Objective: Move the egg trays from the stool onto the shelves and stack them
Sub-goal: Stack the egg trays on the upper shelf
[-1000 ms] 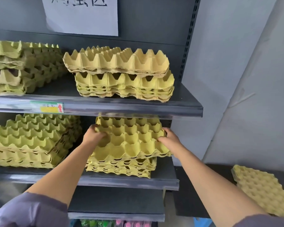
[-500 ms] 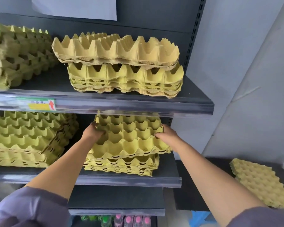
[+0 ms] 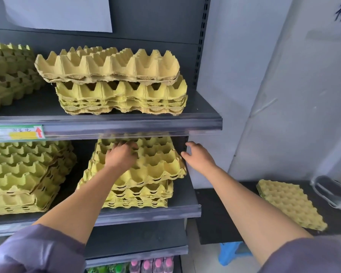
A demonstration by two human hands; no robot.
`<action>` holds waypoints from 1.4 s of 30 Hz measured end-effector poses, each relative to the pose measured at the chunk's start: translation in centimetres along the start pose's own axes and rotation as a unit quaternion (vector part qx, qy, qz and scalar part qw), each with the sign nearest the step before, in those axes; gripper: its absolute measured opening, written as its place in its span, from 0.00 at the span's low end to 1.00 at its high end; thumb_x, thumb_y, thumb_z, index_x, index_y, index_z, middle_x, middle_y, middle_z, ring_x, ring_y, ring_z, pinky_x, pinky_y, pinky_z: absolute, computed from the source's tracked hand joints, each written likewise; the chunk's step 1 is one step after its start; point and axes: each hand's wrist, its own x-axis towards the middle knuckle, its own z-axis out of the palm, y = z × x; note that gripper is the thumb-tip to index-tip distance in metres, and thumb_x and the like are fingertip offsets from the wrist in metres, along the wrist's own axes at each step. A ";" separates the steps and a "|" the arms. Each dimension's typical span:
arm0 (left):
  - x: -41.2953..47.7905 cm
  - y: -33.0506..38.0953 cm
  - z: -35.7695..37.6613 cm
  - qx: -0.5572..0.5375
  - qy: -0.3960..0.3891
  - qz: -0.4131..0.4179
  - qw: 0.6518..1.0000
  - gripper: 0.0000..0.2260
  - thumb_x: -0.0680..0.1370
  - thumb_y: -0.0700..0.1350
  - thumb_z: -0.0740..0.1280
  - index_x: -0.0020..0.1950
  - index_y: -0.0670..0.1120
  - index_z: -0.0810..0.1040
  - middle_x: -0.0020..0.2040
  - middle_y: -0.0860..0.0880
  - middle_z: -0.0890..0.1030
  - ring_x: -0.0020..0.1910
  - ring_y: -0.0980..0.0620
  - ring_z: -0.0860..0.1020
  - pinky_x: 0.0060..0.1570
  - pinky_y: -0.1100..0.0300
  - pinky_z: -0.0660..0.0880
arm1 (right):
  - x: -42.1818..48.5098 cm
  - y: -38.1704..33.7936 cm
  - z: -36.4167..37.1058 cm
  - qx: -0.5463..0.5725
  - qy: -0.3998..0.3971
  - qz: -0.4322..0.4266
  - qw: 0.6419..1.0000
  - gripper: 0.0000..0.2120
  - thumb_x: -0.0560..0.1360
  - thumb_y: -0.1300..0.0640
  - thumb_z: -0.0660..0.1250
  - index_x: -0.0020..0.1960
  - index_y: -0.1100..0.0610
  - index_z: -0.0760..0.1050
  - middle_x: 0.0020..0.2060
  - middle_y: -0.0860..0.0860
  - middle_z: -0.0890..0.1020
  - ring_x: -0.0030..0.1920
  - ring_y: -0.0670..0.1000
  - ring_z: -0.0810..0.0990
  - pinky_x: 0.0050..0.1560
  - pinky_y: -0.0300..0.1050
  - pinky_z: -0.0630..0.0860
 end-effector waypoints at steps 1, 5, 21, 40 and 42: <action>-0.1 1.0 0.2 0.001 -0.002 0.010 1.000 0.16 0.77 0.47 0.62 0.65 0.54 0.72 0.64 0.46 0.75 0.64 0.43 0.70 0.65 0.47 0.67 | -0.5 0.9 -0.7 -0.019 0.004 -0.003 1.000 0.24 0.80 0.47 0.58 0.73 0.53 0.62 0.67 0.57 0.70 0.65 0.59 0.72 0.59 0.51 0.73; -0.9 5.6 1.6 0.039 -0.005 0.054 0.998 0.15 0.77 0.46 0.61 0.63 0.54 0.72 0.61 0.47 0.77 0.61 0.45 0.73 0.62 0.48 0.70 | -2.3 5.4 -3.7 -0.081 0.028 -0.008 0.996 0.22 0.80 0.48 0.58 0.72 0.53 0.63 0.65 0.57 0.72 0.62 0.60 0.73 0.54 0.50 0.73; -5.9 36.6 15.0 0.038 -0.006 0.284 0.958 0.13 0.78 0.45 0.57 0.61 0.50 0.73 0.53 0.50 0.79 0.53 0.46 0.75 0.48 0.57 0.67 | -11.7 34.4 -18.0 -0.183 0.084 0.099 0.975 0.20 0.80 0.51 0.58 0.70 0.53 0.67 0.62 0.55 0.75 0.61 0.59 0.73 0.56 0.51 0.73; 6.7 59.4 44.1 0.046 -0.234 0.314 0.919 0.14 0.79 0.47 0.57 0.64 0.51 0.71 0.57 0.50 0.79 0.58 0.47 0.75 0.52 0.55 0.70 | -1.4 66.7 -16.6 -0.152 -0.048 0.285 0.945 0.19 0.79 0.50 0.58 0.69 0.52 0.68 0.59 0.54 0.75 0.59 0.58 0.74 0.53 0.53 0.75; 7.1 60.3 46.7 0.057 -0.268 0.303 0.913 0.15 0.79 0.47 0.56 0.64 0.51 0.71 0.58 0.51 0.79 0.57 0.48 0.75 0.53 0.55 0.70 | -1.0 69.3 -16.3 -0.143 -0.063 0.303 0.940 0.19 0.80 0.50 0.58 0.69 0.52 0.67 0.60 0.54 0.75 0.59 0.57 0.74 0.54 0.54 0.75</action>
